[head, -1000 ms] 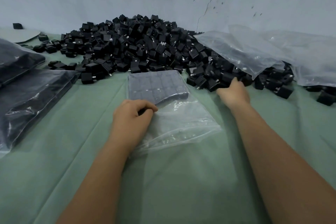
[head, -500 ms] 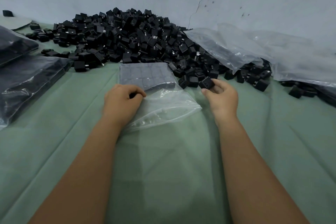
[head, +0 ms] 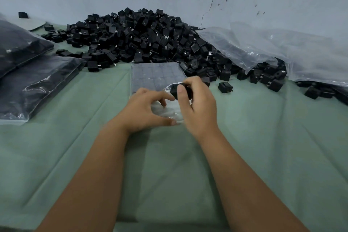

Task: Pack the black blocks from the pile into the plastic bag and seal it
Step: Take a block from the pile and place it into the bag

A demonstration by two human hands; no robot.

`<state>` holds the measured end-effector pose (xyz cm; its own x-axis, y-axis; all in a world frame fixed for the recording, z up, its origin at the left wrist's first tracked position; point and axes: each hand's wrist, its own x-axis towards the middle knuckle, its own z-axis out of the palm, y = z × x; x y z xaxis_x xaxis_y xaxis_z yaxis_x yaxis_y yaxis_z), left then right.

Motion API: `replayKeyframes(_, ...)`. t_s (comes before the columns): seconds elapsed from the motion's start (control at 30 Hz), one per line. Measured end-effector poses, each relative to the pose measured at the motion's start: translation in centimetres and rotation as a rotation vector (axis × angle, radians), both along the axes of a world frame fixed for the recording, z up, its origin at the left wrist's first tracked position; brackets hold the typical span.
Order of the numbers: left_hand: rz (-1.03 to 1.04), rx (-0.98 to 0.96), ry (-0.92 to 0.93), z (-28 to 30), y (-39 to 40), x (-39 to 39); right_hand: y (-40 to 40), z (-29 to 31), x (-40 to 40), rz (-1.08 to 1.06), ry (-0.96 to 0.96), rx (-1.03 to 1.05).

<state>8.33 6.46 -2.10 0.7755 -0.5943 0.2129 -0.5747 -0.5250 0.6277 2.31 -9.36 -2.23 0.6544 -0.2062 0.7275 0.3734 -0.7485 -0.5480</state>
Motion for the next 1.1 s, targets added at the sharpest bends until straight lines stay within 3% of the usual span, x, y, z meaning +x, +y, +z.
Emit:
replayKeyframes(0.17, 0.189, -0.389, 0.202, 0.0, -0.2, 0.3, 0.8, 0.4, -0.5, 0.041, 0.053, -0.179)
replayKeyframes(0.33, 0.284, -0.513, 0.147, 0.1, -0.4, 0.4, 2.2, 0.1, 0.1, -0.02, -0.049, -0.515)
replayKeyframes(0.47, 0.264, -0.62, 0.17, 0.3, -0.4, 0.3, 2.5, -0.5, 0.7, -0.128, 0.187, -0.619)
replayKeyframes(0.53, 0.255, -0.645, 0.178, 0.4, -0.6, 0.2, 2.1, -0.6, 0.9, -0.146, 0.283, -0.59)
replayKeyframes(0.67, 0.261, -0.679, 0.186, 0.5, -0.5, 0.4, 2.0, -0.4, 0.3, -0.017, 0.182, -0.4)
replayKeyframes(0.87, 0.233, -0.735, 0.207, 0.6, -0.5, 0.4, 2.8, -0.8, 1.1, 0.226, 0.331, -0.403)
replayKeyframes(1.1, 0.075, -0.747, 0.232, 0.9, -0.3, 0.1, 2.0, -1.1, 1.4, -0.166, 0.309, -0.457)
